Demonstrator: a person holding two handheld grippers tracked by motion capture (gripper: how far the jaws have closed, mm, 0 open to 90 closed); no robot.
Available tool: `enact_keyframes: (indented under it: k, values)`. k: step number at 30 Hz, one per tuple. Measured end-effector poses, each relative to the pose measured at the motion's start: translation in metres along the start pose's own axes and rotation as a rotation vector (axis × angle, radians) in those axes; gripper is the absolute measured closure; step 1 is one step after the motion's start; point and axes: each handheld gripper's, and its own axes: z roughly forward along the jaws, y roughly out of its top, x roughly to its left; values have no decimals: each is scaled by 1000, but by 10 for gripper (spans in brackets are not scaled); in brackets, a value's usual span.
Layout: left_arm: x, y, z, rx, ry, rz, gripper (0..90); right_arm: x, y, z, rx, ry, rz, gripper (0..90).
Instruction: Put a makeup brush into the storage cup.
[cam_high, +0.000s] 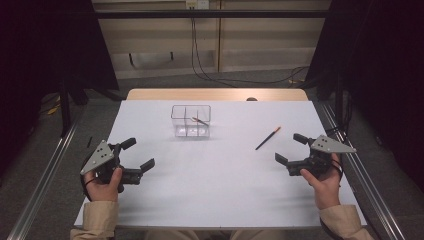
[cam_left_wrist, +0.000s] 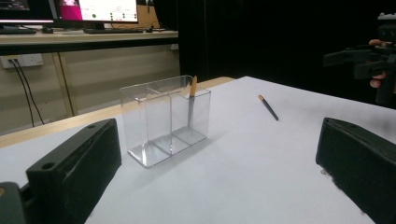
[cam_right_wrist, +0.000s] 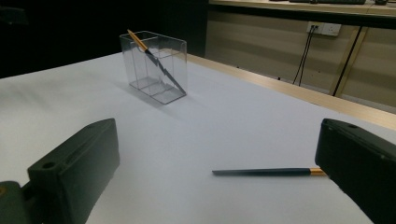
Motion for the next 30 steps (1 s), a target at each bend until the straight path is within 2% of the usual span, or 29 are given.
enact_keyframes:
  k: [9, 22, 30]
  values:
    - [2, -1, -2, -5, 4, -5, 0, -9, 10, 18, -10, -14, 18, 0]
    - [2, -2, -2, -4, -3, -6, 0, -14, 18, 54, 30, -16, 18, 0]
    - [1, -2, -1, -6, -5, -6, 0, -21, 25, 69, 12, -29, 31, 0]
